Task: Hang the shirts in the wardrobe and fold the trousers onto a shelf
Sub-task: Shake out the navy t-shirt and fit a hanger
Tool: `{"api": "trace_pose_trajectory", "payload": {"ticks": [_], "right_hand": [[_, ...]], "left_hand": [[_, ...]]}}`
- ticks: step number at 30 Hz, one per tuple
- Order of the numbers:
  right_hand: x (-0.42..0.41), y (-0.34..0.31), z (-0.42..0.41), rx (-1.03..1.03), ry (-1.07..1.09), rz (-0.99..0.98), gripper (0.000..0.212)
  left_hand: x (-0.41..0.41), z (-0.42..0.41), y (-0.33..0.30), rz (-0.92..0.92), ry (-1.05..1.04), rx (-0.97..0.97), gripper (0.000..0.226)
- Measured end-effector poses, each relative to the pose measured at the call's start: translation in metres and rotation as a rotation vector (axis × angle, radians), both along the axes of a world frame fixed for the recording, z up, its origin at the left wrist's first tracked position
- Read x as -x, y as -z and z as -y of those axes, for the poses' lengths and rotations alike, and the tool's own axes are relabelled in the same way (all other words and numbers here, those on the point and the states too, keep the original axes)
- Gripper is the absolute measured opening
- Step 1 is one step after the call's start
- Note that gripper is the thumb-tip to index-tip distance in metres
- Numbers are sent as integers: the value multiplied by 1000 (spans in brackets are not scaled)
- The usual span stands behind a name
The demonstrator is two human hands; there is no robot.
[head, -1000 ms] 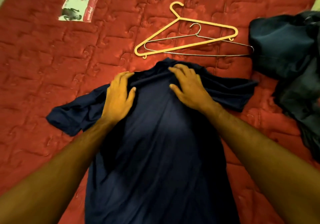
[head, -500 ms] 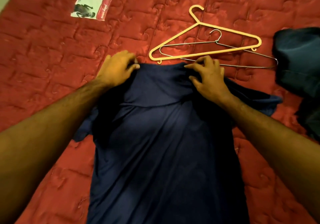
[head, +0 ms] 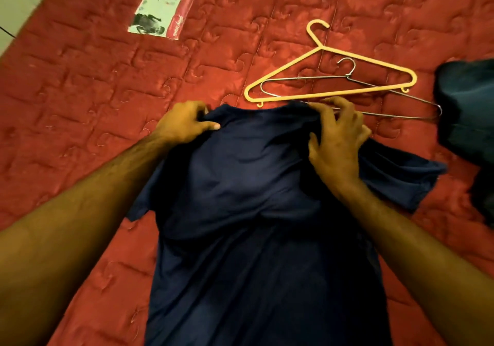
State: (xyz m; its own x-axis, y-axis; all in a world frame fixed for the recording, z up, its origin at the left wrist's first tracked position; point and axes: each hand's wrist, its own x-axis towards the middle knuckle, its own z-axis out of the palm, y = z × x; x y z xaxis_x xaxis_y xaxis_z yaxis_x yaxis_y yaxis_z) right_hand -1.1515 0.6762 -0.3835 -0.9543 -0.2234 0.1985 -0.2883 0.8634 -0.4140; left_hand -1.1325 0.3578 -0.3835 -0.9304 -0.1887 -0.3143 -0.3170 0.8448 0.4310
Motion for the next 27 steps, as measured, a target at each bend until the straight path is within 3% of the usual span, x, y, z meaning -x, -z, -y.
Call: {"api": "trace_pose_trajectory", "payload": {"ticks": [4,5,7,9,11,17,22,25,27], "right_hand": [[-66,-25,30,-61,-200,-226,39],[-82,-29,39,4,-244,-150,28],[-105,-46,58,301,-206,209,13],[-115,-53,71,608,-84,544,28],[-124,-59,80,688,7,673,35],[-194,-108,53,672,86,431,33],[-278,-166,24,853,-65,1031,44],[-318,-213,14,1010,-139,1444,36],[-344,-246,13,1078,-98,1570,23]], "left_hand": [[-19,-15,-23,-172,-29,-230,17],[-28,-24,-32,-210,-33,-307,11],[-51,-46,-51,-235,-5,-414,19],[-80,-66,-63,-205,80,-468,20],[-113,-80,-70,-184,105,-503,18],[-199,-84,-109,-191,-130,-439,29],[-277,-99,-176,-201,-213,-346,21],[-330,-122,-221,-214,-333,-327,16],[-371,-145,-252,-220,-420,-340,11]]}}
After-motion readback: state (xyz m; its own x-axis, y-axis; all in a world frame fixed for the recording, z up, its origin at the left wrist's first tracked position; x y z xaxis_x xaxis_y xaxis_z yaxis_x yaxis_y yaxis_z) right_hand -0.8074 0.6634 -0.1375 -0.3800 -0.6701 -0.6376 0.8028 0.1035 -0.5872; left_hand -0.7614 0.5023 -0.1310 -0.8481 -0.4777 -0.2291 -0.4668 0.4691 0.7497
